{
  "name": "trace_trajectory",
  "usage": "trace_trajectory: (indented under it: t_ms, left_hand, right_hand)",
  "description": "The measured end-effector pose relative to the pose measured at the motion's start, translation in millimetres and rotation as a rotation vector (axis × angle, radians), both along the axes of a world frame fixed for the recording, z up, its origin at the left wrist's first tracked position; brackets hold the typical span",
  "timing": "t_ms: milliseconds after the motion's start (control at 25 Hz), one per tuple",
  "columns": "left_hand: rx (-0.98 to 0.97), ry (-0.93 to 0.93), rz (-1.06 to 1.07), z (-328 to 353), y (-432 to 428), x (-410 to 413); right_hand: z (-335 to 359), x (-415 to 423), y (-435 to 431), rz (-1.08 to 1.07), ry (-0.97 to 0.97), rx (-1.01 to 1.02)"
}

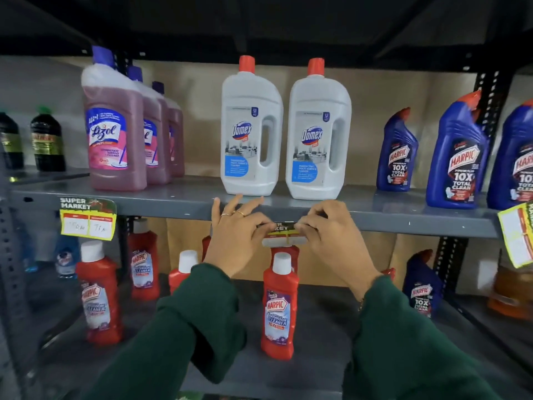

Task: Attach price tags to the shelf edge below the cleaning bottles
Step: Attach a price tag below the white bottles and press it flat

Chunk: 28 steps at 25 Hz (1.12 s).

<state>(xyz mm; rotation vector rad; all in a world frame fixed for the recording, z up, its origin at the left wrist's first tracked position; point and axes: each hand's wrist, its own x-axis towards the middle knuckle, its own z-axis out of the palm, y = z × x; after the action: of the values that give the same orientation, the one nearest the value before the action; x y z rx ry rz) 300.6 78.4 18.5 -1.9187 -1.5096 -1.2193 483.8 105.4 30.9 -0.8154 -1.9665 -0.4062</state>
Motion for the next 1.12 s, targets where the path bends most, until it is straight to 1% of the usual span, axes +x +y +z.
trace_trajectory:
  t_ms: [200,400,480,560,720,760,880,960,1120]
  left_hand:
    - [0.031,-0.096,0.064,2.5,1.6,7.2]
    - [0.135,-0.210,0.076,6.2,11.9,10.7]
    - [0.178,-0.224,0.079,8.5,16.8,10.9]
    - [0.192,-0.234,0.087,9.3,20.6,11.3]
    - [0.207,-0.263,0.074,6.4,21.0,16.2]
    - [0.195,-0.254,0.079,6.1,21.7,18.1]
    - [0.174,-0.198,0.120,3.4,24.8,23.1]
    - [0.210,-0.169,0.140,1.1,27.9,23.8]
    - [0.275,-0.143,0.130,-6.3,31.8,17.3]
  right_hand:
    - [-5.2,-2.1,9.2,-0.016,-0.004,0.021]
    - [3.2,-7.9,14.8,-0.039,0.152,-0.024]
    - [3.5,-10.8,16.9,-0.051,0.162,-0.011]
    - [1.3,-12.1,17.7,-0.060,0.177,-0.006]
    - [-2.8,-13.4,15.6,-0.065,0.293,-0.020]
    - [-3.7,-14.5,16.0,-0.080,0.290,-0.014]
    - [-2.9,-16.0,24.4,-0.159,0.182,0.042]
    - [-2.1,-15.7,28.9,-0.186,0.167,0.063]
    - [-4.3,-12.0,32.9,-0.151,0.156,0.108]
